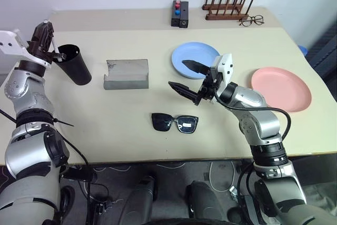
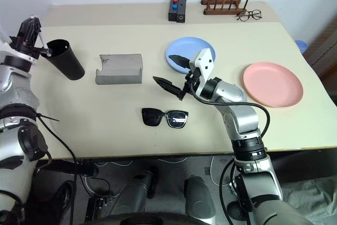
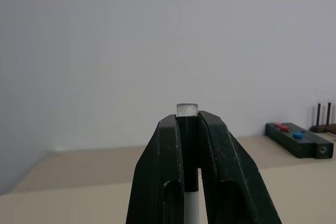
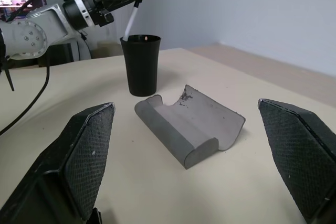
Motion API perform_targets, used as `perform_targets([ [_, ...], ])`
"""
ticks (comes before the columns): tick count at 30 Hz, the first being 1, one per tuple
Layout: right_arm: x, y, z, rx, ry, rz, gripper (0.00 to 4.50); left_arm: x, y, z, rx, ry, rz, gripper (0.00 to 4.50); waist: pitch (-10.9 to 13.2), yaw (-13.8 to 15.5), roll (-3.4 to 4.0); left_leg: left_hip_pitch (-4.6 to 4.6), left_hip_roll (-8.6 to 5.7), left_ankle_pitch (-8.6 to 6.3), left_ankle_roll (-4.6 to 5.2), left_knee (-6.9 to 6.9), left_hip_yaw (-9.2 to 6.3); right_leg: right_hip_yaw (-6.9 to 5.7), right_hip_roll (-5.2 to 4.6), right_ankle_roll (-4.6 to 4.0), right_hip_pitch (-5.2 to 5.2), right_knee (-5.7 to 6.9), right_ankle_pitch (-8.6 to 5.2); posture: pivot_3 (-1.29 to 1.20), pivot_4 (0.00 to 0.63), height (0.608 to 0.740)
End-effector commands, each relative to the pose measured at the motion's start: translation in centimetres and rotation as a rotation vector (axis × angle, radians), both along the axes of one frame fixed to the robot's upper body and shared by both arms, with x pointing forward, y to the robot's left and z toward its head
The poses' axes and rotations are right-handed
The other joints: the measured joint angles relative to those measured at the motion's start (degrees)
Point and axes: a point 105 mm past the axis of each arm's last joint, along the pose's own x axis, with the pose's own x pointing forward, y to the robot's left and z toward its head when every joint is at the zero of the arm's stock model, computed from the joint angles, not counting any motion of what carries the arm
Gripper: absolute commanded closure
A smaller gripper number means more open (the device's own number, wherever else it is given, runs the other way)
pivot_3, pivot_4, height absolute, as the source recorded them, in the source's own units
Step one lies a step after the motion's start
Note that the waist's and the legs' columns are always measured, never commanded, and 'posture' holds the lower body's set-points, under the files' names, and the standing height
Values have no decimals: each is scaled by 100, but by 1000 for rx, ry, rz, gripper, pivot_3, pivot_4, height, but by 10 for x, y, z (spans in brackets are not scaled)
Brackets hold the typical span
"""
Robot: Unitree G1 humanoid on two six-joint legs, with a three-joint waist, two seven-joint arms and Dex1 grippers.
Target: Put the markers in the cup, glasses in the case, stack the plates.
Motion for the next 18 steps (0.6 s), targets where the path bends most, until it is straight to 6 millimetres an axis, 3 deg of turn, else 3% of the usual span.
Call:
perform_targets([
  [1,-8,0,16,20,-62,14,0,-4,3,4,8,-35,16,4458,0,-1,0,0,0,0,0,0,0,0,0,0,0,0,0,0,150,740],
  [7,-8,1,16,16,-63,13,0,-2,3,1,0,-28,35,4458,0,-1,-1,0,0,0,0,1,0,0,0,0,0,0,0,0,150,740],
  [10,-9,1,16,14,-63,13,0,-2,3,3,-8,-34,39,3200,0,-2,-1,0,0,0,0,1,0,0,0,0,0,1,0,0,150,740],
  [16,-8,2,16,11,-65,13,0,-1,-3,12,19,-55,8,136,0,0,-1,0,0,0,0,1,0,0,1,0,0,2,0,0,150,740],
  [18,-8,3,16,11,-65,13,0,-1,-8,15,36,-58,-27,27,0,-1,-1,0,0,0,0,1,0,0,1,0,0,2,0,0,150,740],
])
